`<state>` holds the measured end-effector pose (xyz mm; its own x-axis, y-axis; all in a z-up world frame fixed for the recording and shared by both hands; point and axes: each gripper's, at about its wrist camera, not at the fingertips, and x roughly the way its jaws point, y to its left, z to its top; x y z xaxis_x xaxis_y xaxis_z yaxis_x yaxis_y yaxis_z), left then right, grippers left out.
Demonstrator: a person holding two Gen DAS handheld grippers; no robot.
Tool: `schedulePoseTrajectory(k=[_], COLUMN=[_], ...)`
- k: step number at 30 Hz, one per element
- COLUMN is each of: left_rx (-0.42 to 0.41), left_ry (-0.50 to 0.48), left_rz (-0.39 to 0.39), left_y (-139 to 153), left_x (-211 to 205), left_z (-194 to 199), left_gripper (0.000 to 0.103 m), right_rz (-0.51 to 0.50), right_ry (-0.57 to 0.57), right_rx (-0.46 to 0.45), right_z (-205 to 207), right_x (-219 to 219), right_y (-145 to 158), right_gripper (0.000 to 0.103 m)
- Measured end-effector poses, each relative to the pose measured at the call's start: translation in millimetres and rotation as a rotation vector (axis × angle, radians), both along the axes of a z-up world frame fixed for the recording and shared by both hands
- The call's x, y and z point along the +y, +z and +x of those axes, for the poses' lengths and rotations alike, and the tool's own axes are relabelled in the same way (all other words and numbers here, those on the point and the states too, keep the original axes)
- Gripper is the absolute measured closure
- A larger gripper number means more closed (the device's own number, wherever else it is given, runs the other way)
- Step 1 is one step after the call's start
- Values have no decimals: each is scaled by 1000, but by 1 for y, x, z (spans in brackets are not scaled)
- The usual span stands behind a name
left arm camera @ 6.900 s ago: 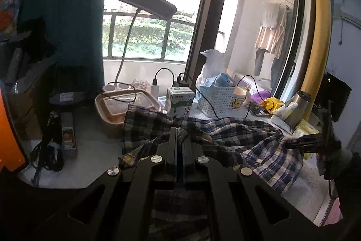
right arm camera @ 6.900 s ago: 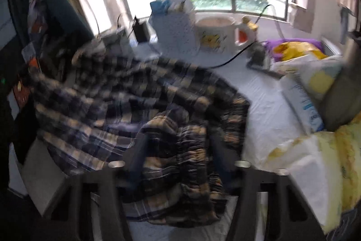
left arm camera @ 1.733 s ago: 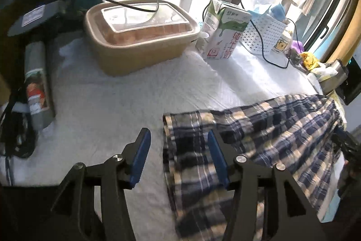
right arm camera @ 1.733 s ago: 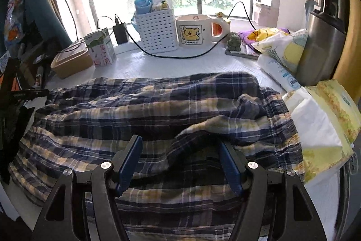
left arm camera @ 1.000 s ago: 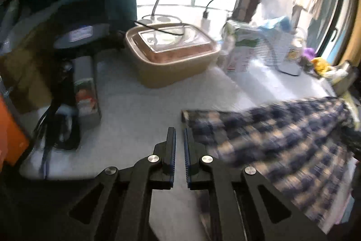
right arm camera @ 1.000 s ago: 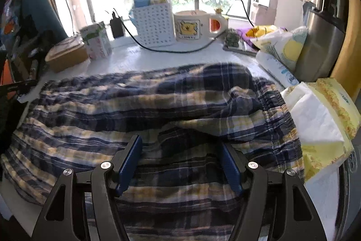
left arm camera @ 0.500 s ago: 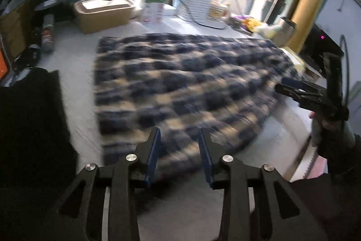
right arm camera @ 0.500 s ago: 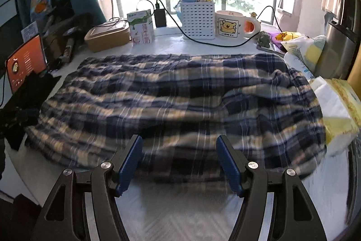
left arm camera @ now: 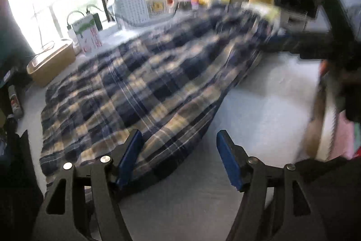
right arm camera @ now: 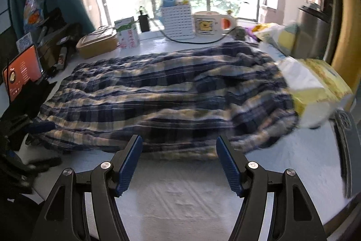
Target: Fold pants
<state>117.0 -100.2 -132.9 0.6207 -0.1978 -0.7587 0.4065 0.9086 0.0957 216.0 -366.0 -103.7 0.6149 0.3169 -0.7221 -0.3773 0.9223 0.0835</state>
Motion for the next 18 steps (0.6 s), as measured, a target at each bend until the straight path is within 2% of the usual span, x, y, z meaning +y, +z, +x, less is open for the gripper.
schedulePoseTrajectory(k=[1, 2, 3, 4, 5, 6, 8, 14, 18], left_rx=[21, 16, 30, 37, 38, 43, 75, 134, 166], left_ry=[18, 30, 37, 36, 54, 66, 78, 169, 198], left_rz=[9, -26, -34, -46, -32, -25, -58, -120, -231], left_y=[-6, -5, -6, -5, -2, -1, 5, 7, 9], left_x=[-1, 3, 5, 5, 7, 8, 15, 26, 41], left_z=[5, 7, 9, 11, 12, 12, 10, -13, -25], left_gripper=[34, 36, 46, 54, 75, 85, 89, 87, 61], right_rz=[5, 9, 14, 18, 24, 31, 39, 69, 62], right_ry=[-13, -24, -32, -37, -43, -50, -56, -61, -53], right_rx=[0, 1, -1, -3, -4, -4, 0, 6, 22], right_z=[0, 0, 1, 1, 1, 1, 3, 7, 8], right_x=[-6, -11, -17, -21, -25, -30, -36, -41, -40], right_y=[-1, -1, -2, -2, -2, -3, -5, -9, -15], right_gripper=[31, 25, 20, 20, 20, 20, 20, 20, 20])
